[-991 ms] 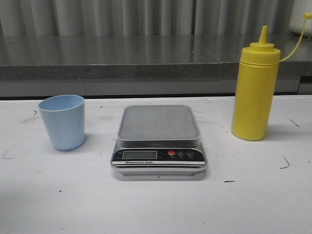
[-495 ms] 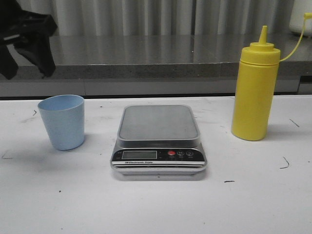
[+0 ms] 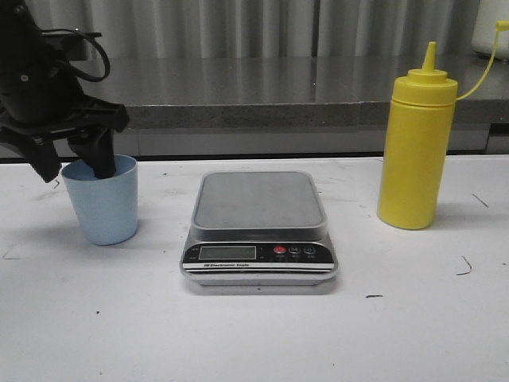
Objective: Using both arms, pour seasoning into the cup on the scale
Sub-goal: 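Lower the left gripper into the light blue cup and grip its rim, then lift the blue cup with the left gripper and carry it over the scale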
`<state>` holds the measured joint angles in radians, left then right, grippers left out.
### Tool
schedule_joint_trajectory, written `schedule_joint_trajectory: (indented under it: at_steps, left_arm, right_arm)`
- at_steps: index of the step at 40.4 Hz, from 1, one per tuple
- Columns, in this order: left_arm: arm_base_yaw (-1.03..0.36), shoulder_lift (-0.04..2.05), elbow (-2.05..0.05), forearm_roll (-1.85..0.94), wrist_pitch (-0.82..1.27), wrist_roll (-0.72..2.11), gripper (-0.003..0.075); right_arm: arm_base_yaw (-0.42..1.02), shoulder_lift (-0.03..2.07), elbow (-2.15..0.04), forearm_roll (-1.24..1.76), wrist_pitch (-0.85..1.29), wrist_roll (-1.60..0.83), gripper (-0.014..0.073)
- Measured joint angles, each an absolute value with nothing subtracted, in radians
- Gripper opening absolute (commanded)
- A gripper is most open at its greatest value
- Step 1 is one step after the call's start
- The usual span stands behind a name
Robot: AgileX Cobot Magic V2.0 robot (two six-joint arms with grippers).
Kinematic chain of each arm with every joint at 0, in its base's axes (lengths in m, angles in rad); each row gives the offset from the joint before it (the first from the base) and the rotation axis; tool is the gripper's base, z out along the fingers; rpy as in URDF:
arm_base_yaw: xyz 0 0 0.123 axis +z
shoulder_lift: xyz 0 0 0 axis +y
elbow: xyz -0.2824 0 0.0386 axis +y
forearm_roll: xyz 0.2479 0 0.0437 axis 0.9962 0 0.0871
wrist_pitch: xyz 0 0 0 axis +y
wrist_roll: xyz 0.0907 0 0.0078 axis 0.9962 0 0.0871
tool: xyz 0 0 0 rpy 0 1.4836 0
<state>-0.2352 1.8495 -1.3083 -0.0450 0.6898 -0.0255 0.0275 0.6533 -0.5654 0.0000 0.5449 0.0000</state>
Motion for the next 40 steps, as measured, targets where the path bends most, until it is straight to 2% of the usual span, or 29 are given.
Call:
schedule_joint_trajectory:
  at_steps: [9,16,26,32,40]
  left_arm:
    - [-0.235,1.859,-1.309,-0.041,0.69,-0.025,0.0113]
    - [-0.235,1.848,-1.309,-0.041,0.704,-0.025,-0.002]
    - [-0.271,1.726,-1.361,-0.035,0.762,-0.025,-0.002]
    - [-0.344,1.669,-1.437,-0.035,0.797,-0.025,-0.002]
    - [-0.456,1.691,-1.531,-0.035,0.813,-0.025,-0.002]
  right_arm:
    - [0.028,0.653,-0.565,0.0,0.545,0.0,0.0581]
    - [0.028,0.653,-0.565,0.0,0.547,0.0,0.0581]
    - [0.028,0.653,-0.565,0.0,0.547,0.0,0.0581]
    - [0.028,0.653,-0.565,0.0,0.547,0.0,0.0581]
    - [0.028,0.653,-0.565,0.0,0.547,0.0,0.0581]
